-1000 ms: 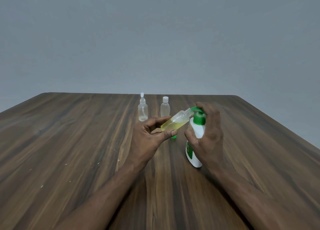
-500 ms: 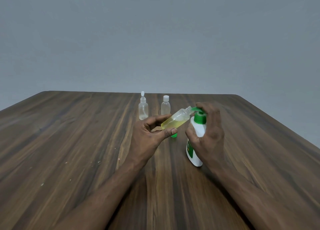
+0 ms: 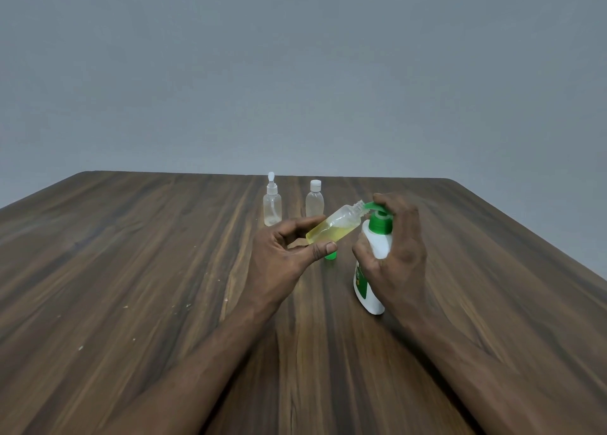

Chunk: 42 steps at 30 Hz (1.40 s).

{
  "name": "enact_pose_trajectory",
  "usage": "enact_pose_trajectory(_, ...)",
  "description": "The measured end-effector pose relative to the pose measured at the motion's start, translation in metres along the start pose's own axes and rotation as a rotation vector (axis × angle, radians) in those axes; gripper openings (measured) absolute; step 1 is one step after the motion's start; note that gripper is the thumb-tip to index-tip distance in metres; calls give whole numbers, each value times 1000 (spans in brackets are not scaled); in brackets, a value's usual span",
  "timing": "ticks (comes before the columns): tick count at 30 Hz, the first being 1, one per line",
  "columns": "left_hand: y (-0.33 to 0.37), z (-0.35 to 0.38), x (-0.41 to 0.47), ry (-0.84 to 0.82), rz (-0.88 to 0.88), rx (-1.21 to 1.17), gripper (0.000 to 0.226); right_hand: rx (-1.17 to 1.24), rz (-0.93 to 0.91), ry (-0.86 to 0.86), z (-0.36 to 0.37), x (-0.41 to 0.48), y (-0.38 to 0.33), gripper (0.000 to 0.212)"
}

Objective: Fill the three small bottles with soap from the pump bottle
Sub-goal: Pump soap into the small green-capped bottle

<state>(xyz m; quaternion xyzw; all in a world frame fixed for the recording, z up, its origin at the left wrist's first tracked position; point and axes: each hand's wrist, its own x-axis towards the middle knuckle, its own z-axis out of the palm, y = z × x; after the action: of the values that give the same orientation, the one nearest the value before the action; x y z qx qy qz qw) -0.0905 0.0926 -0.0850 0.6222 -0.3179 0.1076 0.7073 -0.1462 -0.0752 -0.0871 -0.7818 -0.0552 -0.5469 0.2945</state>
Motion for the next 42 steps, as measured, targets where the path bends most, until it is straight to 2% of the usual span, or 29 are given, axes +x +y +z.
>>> enact_pose_trajectory(9, 0, 0, 0, -5, 2, -14, 40, -15, 0, -8, -2, -1, 0, 68)
enact_pose_trajectory(18, -1, 1, -1, -8, -17, -38, 39, 15, -8, 18, 0, 0, 0, 54)
enact_pose_trajectory(26, -1, 1, 0, -10, -9, -18, 39, 9, -11, -3, -2, -1, 0, 67)
enact_pose_trajectory(31, -1, 0, 0, -4, -5, -14, 40, 7, -4, 0, -1, -1, 0, 66)
enact_pose_trajectory(36, -1, 0, 0, 0, 4, 1, 40, 22, -4, -4, -1, 0, -1, 55)
enact_pose_trajectory(42, -2, 0, 0, 2, -9, -6, 40, 23, -1, -1, -2, 0, -3, 59)
